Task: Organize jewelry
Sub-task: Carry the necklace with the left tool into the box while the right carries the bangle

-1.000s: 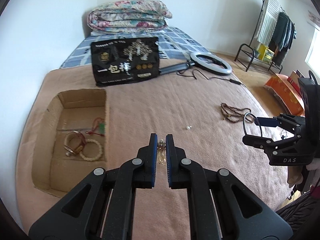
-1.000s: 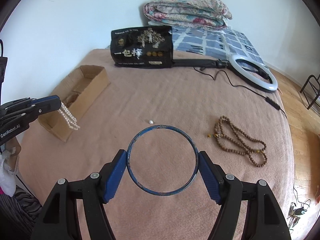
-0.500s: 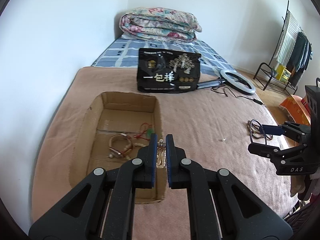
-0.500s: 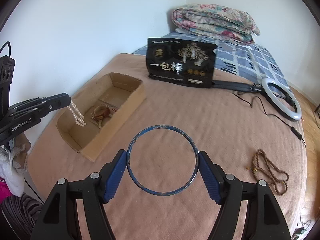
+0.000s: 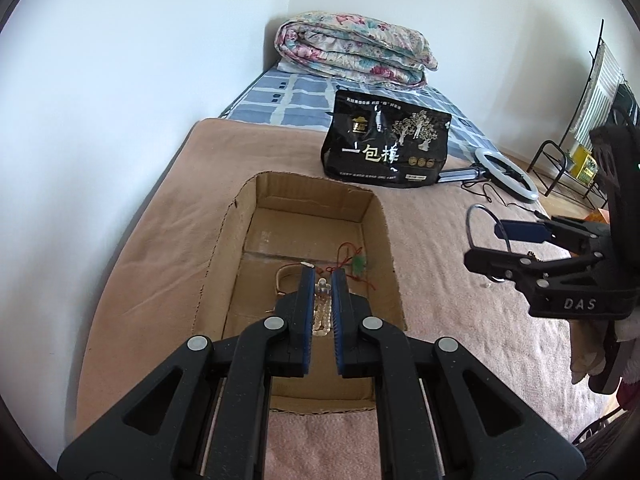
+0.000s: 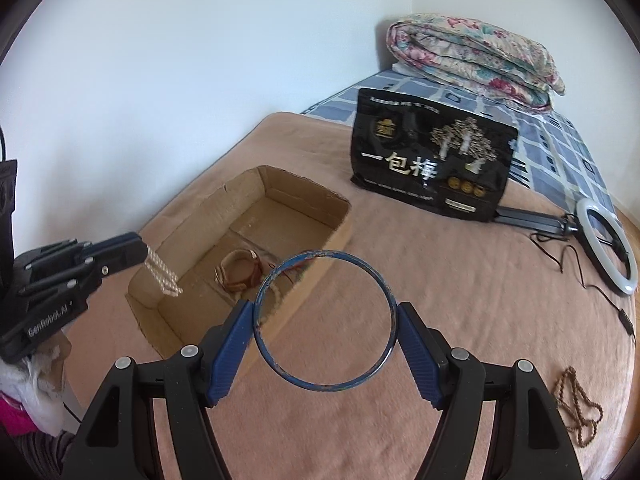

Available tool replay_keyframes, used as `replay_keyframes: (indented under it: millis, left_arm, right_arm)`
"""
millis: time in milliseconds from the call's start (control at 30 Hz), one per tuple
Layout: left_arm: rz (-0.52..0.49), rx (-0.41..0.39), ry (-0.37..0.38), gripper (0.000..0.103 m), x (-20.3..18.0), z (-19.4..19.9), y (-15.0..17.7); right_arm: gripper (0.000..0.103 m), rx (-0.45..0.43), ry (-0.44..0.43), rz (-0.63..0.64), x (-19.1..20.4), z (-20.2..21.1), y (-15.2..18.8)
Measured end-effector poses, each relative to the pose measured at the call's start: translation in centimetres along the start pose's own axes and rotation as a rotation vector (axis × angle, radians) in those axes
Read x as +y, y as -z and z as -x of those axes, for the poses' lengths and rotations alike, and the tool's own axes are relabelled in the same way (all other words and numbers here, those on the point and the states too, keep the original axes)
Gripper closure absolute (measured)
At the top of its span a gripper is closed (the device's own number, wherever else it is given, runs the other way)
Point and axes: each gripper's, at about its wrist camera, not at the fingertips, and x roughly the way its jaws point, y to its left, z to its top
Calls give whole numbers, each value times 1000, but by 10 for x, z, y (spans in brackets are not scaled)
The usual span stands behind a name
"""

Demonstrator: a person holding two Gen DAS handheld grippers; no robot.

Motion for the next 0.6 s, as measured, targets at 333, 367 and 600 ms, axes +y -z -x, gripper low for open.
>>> replay_keyframes:
  millis: [333,367,600]
  left_arm:
    - [-5,14,-15,97,10,-14,7]
    - [-6,16,-16,97,11,-15,7]
    - [-6,36,-17,97,15,-23,14]
  right_arm:
    - [29,15,-15,20,25,-43,-27]
    - [29,17,-17,22,27,-48,-29]
    - [29,21,-14,35,36,-69,-42]
